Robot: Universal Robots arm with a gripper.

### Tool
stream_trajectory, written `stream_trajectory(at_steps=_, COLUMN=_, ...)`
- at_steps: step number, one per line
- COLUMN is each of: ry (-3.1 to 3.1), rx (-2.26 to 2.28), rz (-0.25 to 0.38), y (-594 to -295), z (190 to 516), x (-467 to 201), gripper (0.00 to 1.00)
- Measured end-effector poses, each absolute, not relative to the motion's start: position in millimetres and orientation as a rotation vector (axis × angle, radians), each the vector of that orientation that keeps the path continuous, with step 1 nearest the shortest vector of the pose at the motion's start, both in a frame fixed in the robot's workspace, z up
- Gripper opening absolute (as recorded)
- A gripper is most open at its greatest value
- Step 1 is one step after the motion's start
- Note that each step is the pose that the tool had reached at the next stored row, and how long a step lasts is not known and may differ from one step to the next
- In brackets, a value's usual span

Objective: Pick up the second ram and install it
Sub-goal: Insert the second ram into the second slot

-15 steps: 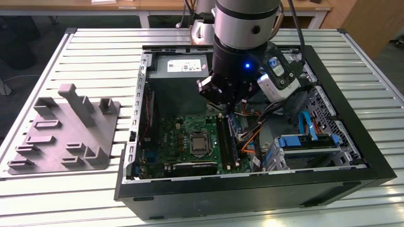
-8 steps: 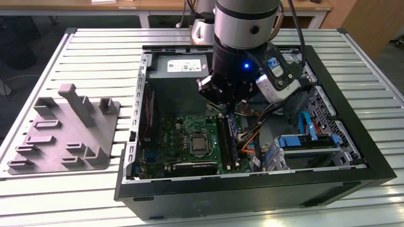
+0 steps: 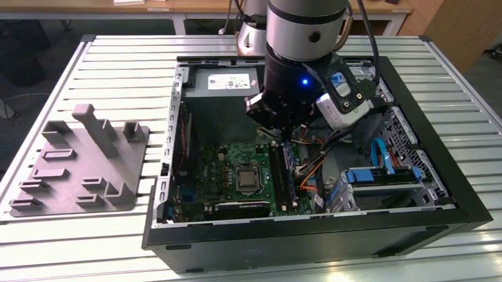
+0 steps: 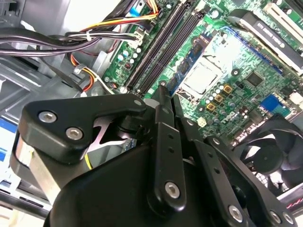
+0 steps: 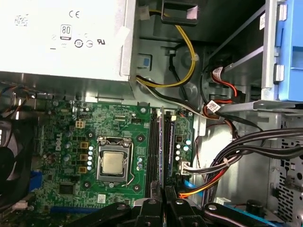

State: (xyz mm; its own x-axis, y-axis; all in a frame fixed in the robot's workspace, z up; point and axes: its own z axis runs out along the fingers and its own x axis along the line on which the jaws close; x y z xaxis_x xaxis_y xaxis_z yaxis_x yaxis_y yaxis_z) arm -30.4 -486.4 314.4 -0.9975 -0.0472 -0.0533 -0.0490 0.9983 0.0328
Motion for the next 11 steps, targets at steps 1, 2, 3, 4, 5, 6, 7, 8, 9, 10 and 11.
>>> stream_trajectory(at_steps=1, ry=3.088, rx=-0.067, rz=0.052, y=-486.4, z=314.5, x=-30.3, gripper=0.14)
stream_trajectory(at_steps=2, ry=3.088, rx=-0.060, rz=0.052, y=-486.4, z=314.4, x=-30.3, gripper=0.14)
stream_trajectory(at_steps=3, ry=3.088, rx=-0.052, rz=0.052, y=-486.4, z=314.4, x=-30.3, gripper=0.14)
stream_trajectory(at_steps=4, ry=3.088, rx=-0.045, rz=0.052, y=-486.4, z=314.4, x=-30.3, gripper=0.14)
stream_trajectory(at_steps=5, ry=3.088, rx=-0.036, rz=0.052, y=-486.4, z=314.4, x=-30.3, gripper=0.14)
stream_trajectory(at_steps=6, ry=3.088, rx=-0.028, rz=0.051, y=-486.4, z=314.4, x=-30.3, gripper=0.14)
stream_trajectory(at_steps=7, ry=3.088, rx=-0.020, rz=0.051, y=-486.4, z=314.4, x=-30.3, gripper=0.14)
stream_trajectory(at_steps=8, ry=3.088, rx=-0.012, rz=0.051, y=-486.4, z=314.4, x=-30.3, gripper=0.14)
stream_trajectory(at_steps=9, ry=3.088, rx=-0.003, rz=0.051, y=-486.4, z=314.5, x=-30.3, gripper=0.14)
stream_trajectory(at_steps=10, ry=3.088, rx=0.005, rz=0.050, y=-486.4, z=314.5, x=-30.3, gripper=0.14)
stream_trajectory(at_steps=11, ry=3.088, rx=0.014, rz=0.050, y=-486.4, z=314.4, x=-30.3, gripper=0.14)
